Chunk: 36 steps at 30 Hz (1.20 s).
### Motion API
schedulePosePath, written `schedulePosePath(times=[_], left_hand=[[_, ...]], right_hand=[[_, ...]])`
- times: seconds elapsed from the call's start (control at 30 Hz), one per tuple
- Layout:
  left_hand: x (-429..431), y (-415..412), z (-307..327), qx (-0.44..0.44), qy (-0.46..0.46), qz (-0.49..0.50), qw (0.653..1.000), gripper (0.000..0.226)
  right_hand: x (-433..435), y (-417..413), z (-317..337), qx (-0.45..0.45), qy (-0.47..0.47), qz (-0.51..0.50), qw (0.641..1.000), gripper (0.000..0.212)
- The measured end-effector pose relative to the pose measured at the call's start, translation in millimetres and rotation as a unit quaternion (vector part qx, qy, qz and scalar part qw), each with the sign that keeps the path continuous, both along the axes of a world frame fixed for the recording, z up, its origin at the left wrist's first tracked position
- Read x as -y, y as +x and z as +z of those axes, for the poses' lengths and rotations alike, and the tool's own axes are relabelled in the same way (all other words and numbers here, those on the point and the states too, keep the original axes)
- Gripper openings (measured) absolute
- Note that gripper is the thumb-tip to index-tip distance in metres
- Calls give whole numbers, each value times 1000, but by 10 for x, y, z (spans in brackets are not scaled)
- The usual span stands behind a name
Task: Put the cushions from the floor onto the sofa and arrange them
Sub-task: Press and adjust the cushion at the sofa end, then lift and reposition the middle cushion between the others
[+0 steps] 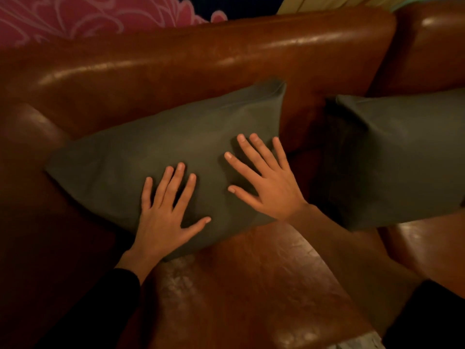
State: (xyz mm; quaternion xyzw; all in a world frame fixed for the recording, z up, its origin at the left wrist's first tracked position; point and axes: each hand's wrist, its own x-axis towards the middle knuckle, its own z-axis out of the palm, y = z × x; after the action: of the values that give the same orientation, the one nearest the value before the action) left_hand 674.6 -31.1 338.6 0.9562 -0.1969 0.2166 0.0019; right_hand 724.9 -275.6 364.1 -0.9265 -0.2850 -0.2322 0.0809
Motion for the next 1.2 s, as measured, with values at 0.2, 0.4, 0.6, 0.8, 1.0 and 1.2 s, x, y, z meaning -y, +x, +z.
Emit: schedulePosePath(times=[0.2,0.4,0.6,0.8,1.0,1.2], left_hand=[[238,-69,74,15,30,-64,997,72],[660,23,198,7,18,-126,992,66],[1060,171,389,-16,0,-187,982,61],[1699,331,618,-141,-79,-228,960,54],[2615,398,959,-183,-138,-255,940,42],[3450,260,1017,-203,-134,-211,947,45]], right_hand=[[254,-146,18,-66,36,-68,995,64],[639,-362,54,-104,43,-111,987,64],[1111,-459,219,-120,51,-151,980,62],[1578,-519,427,-134,98,-202,965,63],[2274,-682,591,-171,138,-279,935,56],[3246,-902,515,-211,154,-290,921,36]])
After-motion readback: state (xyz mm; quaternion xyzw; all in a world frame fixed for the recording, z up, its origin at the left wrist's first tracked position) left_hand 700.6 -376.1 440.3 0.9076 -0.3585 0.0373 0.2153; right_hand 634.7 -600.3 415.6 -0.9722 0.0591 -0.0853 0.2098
